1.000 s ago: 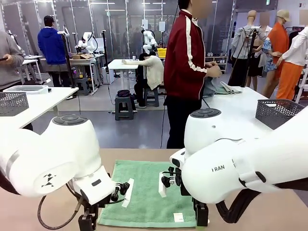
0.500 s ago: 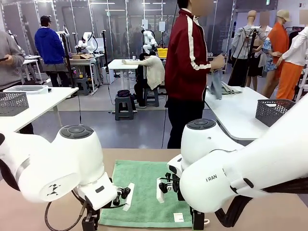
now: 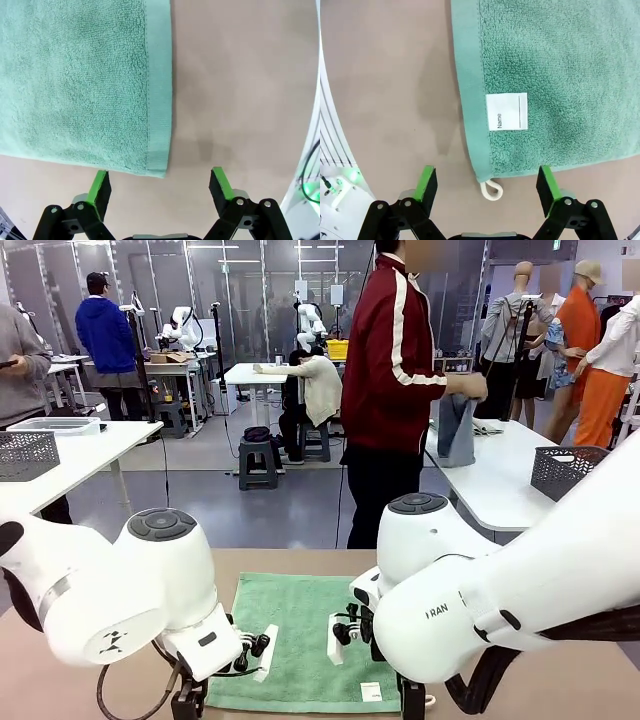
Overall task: Fold the towels and place them in the basket.
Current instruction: When a person lays out a Towel with hook on the table, fold it in half twice.
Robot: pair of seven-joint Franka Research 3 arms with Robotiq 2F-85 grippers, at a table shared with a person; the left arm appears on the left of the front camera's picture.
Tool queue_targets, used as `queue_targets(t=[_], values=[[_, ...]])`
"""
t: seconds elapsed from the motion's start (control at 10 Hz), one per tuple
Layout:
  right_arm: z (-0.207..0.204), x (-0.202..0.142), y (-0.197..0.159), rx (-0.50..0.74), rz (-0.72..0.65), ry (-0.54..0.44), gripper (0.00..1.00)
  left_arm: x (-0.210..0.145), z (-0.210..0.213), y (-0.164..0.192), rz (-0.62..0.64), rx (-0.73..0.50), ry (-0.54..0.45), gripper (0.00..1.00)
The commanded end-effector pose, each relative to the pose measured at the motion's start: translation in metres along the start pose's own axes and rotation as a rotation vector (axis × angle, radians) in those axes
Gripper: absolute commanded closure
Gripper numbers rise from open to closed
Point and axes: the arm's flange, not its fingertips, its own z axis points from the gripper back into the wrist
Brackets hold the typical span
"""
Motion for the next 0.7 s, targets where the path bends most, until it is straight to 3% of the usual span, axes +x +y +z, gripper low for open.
queue_targets(t=[0.0, 0.6], values=[[-0.014, -0.026, 0.027, -0.005, -0.019, -0.013, 0.00, -0.005, -0.013, -0.012, 0.013, 0.043, -0.001, 0.00], [-0.025, -0.038, 0.027, -0.003, -0.013, -0.045, 0.00, -0.005, -0.018, -0.005, 0.021, 0.041, -0.028, 0.00]])
